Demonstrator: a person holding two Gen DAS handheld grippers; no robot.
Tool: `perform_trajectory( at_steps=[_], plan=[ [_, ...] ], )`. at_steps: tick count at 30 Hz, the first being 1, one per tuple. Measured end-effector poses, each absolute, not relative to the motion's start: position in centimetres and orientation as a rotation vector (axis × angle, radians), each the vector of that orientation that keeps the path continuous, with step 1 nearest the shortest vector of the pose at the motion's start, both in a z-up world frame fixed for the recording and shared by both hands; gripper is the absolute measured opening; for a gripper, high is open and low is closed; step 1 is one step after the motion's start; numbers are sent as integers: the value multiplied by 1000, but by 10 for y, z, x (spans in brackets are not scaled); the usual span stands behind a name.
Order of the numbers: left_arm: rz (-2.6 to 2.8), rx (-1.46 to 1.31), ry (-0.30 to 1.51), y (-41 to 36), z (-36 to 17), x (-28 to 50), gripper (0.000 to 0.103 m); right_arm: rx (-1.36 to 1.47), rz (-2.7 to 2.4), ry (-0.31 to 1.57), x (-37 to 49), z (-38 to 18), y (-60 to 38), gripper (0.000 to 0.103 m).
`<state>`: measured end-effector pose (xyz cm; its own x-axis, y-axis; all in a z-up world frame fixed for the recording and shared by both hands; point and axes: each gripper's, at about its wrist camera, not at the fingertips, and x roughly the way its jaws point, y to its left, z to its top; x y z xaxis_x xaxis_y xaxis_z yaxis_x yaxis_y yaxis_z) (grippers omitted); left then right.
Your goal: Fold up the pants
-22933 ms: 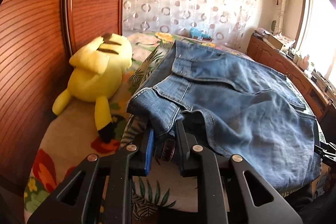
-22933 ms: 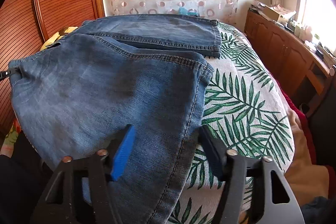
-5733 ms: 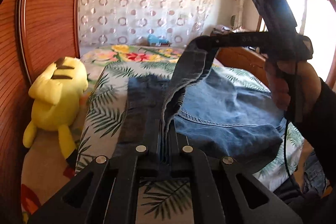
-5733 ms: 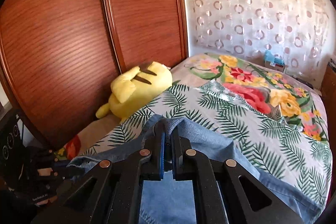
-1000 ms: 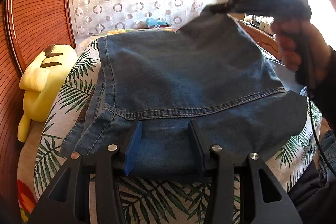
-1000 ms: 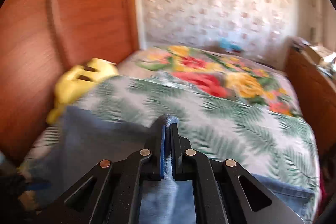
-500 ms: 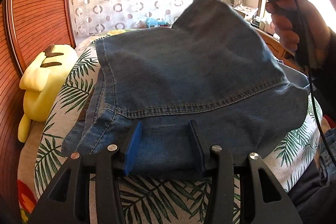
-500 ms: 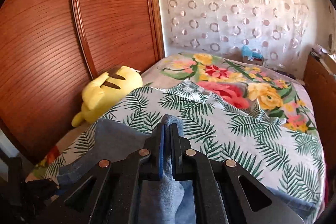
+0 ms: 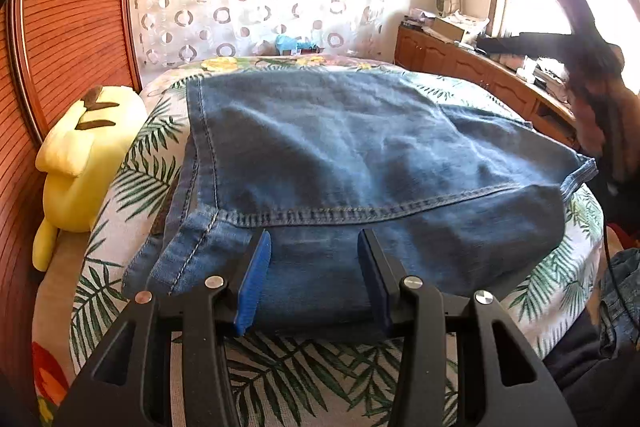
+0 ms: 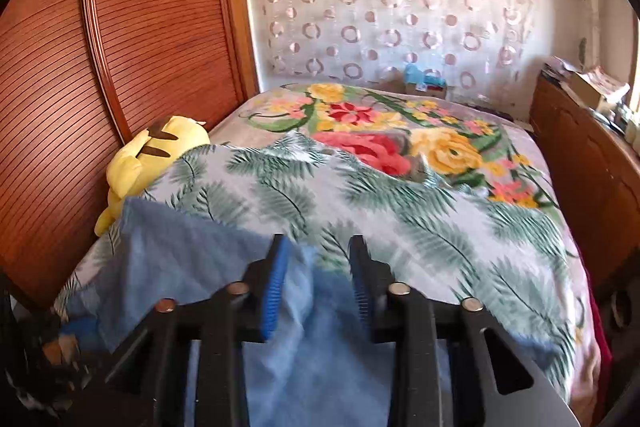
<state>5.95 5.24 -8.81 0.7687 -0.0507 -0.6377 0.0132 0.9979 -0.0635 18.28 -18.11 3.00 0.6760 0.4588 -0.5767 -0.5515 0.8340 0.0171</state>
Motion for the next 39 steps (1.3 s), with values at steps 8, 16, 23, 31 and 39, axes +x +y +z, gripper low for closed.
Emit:
perform_trajectory(
  at_steps=[8,16,23,31,39],
  plan=[
    [-65,-21,645,32,-70,58,78,-165,434,620,115,5,-288,44],
    [-119,15,637,1,-61,66,78,-86,333,686,78,-20,-358,56],
    [-141,33,659,-16,-64,73,78,-54,283,701,65,-23,-371,60],
    [-157,42,694,-25,-75,74,78,-29,200,769,66,-31,-376,60],
    [-152,24,753,-26,-96,79,78,18,246,774,72,-26,-373,60]
  ],
)
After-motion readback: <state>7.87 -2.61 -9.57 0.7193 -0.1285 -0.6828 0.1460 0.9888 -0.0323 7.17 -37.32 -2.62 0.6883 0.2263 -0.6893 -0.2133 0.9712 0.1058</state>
